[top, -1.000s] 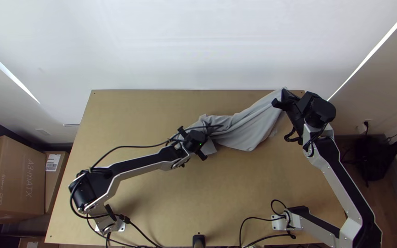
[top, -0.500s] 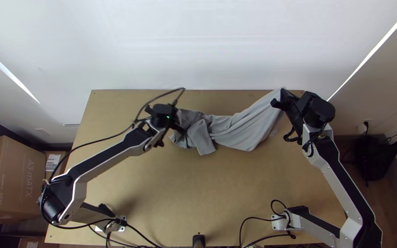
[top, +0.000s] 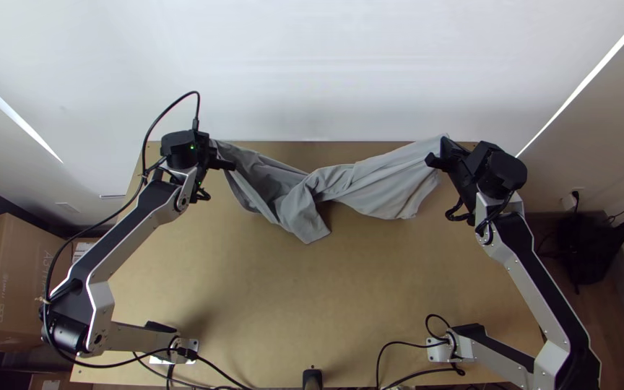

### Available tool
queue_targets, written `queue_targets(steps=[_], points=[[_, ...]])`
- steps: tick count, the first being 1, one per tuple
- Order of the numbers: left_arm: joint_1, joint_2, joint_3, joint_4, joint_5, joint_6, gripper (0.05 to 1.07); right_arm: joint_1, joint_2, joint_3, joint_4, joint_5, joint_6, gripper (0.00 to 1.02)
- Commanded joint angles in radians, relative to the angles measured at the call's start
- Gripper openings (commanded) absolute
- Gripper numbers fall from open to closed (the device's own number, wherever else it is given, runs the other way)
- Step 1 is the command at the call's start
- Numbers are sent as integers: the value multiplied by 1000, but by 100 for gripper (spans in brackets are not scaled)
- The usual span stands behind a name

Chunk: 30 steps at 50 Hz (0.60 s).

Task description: Fold the t-shirt

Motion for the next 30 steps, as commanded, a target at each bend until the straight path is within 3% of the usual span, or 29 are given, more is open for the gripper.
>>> queue_targets(steps=[1, 5, 6, 11, 17, 23, 30], points=[[42, 102, 8, 58, 19, -18, 8, 8, 9, 26, 5, 17, -1, 2], [54, 184, 49, 59, 45, -33, 10, 8, 12, 22, 9, 17, -10, 2], [54, 202, 61, 55, 45, -40, 16, 8, 13, 20, 11, 17, -13, 2], [45, 265, 106, 24, 68, -64, 70, 14, 19, 19, 11, 17, -28, 2], [37, 256, 169, -40, 119, -104, 98, 16, 26, 17, 9, 17, -36, 2], [8, 168, 224, -115, 129, -92, 98, 22, 27, 11, 9, 17, -34, 2], [-111, 41, 255, -255, 154, 31, 97, 31, 29, -1, 15, 18, -34, 2]])
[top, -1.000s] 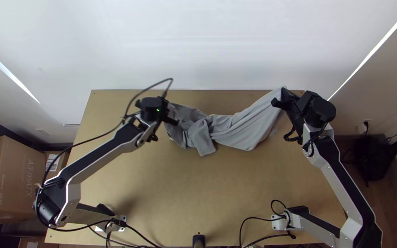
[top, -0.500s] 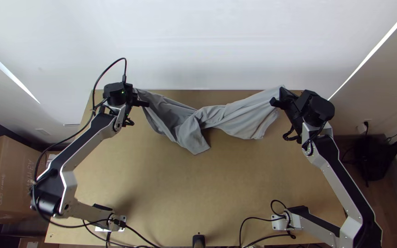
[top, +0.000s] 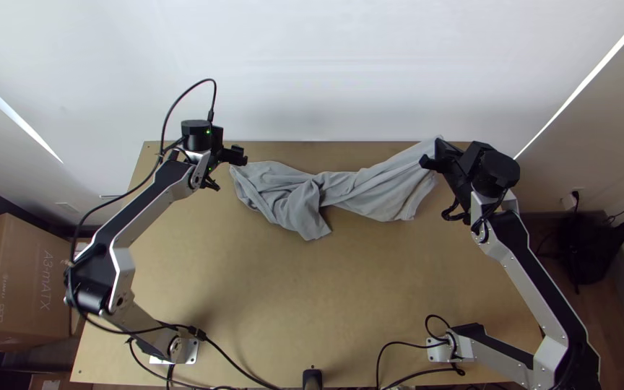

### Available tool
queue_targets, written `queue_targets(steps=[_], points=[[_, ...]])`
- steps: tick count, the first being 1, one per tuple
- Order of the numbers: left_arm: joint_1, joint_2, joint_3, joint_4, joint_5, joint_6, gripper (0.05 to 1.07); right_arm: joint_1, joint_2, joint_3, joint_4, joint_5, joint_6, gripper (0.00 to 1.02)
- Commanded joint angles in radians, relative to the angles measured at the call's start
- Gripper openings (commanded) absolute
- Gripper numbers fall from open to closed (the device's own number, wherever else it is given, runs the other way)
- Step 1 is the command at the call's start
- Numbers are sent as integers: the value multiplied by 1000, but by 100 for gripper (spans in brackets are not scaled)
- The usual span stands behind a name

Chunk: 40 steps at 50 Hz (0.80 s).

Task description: Fold the t-shirt

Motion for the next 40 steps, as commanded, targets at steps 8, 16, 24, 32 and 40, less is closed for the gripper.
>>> queue_targets(steps=[8, 16, 24, 32, 40], points=[[-258, -254, -55, -139, 90, 245, 89, 13, 15, -10, 28, 24, -4, 2], [-380, -291, -219, -114, 103, 387, 89, 10, 15, -16, 47, 27, 2, 2], [-505, -285, -356, -44, 96, 451, 89, 5, 14, -18, 53, 27, 13, 2], [-614, -205, -411, 50, 48, 466, 89, 5, 11, -35, 84, 27, 25, 2], [-688, -96, -405, 118, 11, 468, 88, 1, 11, -55, 107, 27, 37, 2]])
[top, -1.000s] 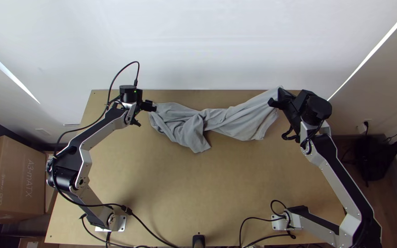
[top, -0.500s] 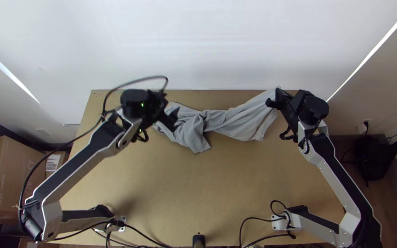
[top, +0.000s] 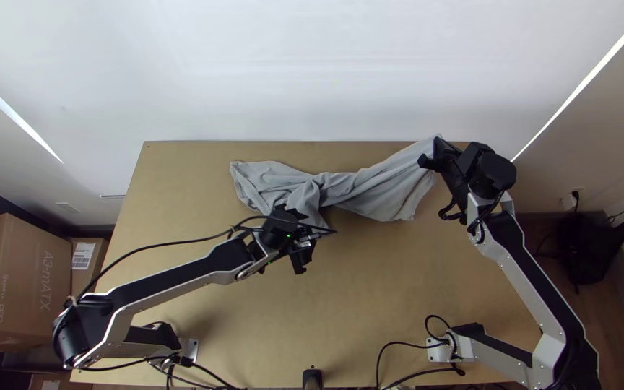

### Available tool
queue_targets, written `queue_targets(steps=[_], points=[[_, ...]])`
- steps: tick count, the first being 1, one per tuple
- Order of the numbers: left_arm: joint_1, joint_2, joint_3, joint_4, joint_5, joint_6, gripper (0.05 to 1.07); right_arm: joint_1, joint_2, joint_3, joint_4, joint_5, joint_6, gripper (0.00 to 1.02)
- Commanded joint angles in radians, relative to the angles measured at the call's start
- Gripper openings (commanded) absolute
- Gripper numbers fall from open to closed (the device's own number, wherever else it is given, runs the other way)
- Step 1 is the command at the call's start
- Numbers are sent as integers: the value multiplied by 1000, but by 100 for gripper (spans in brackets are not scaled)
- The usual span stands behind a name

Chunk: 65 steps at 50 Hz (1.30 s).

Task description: Fold the t-shirt

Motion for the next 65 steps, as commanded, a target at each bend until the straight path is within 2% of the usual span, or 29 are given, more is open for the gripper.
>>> queue_targets(steps=[1, 6, 31, 44, 47, 65], points=[[-37, 82, -14, 48, -22, 28, 84, -5, 1, -29, 40, 12, 30, 2], [-57, 141, -9, 116, -22, 37, 74, -3, -2, -49, 60, 12, 30, 2], [-26, 380, 180, 106, -41, 31, 74, -42, -3, -81, 83, 10, 28, 2], [-2, 431, 236, 83, -46, 31, 74, -51, -8, -90, 86, -1, 27, 2], [3, 434, 241, 79, -46, 31, 70, -51, -8, -92, 86, -2, 27, 2], [29, 469, 252, 39, -52, 18, 70, -54, -8, -94, 95, -5, 28, 2]])
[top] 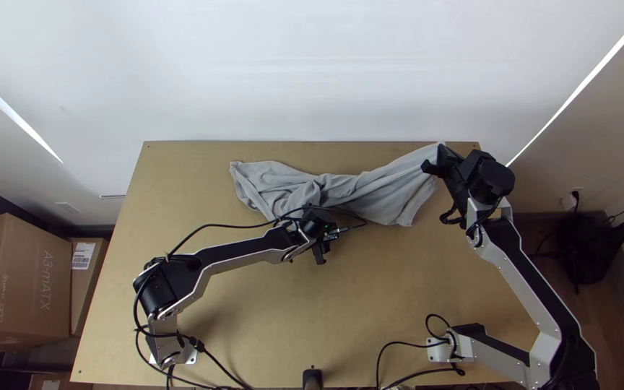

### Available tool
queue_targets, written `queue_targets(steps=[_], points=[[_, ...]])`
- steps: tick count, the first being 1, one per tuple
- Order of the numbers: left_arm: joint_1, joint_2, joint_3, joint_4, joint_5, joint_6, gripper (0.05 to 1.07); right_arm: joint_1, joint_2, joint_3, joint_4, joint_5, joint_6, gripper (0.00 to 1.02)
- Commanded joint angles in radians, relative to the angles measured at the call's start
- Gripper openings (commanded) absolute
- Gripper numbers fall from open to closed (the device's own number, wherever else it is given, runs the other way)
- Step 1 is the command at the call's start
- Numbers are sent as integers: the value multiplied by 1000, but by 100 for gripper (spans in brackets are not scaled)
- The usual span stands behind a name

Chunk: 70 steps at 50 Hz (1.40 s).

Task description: Fold the t-shirt

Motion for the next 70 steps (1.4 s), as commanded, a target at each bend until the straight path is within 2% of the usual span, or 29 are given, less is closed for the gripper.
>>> queue_targets(steps=[1, 11, 13, 20, 21, 29, 38, 47, 56, 63, 70], points=[[14, 38, 23, -11, -9, 6, 70, -7, -8, -15, 30, -3, 24, 2], [23, 68, 22, -13, -15, -9, 69, -4, -17, -16, 30, -3, 24, 2], [25, 73, 23, -13, -17, -22, 60, -4, -19, -16, 30, -3, 24, 2], [33, 73, 28, 2, -17, -60, 11, -4, -26, -20, 30, -3, 24, 2], [33, 70, 28, 4, -17, -65, 8, -4, -28, -20, 30, -3, 24, 2], [68, 9, 51, -27, -17, -135, 8, -14, -29, -27, 21, -3, 24, 2], [172, -136, 94, -96, -21, -272, 8, -17, -17, -29, -5, -3, 44, 2], [309, -298, 72, -136, -33, -356, 8, -11, 10, 26, -108, -11, 61, 2], [476, -445, 46, -149, -33, -440, 8, 21, 87, 188, -296, -62, 35, 2], [628, -521, 38, -154, -24, -460, 8, 46, 213, 425, -556, -89, -57, 2], [758, -576, 48, -185, 0, -470, 8, 46, 314, 616, -735, -146, -131, 2]])
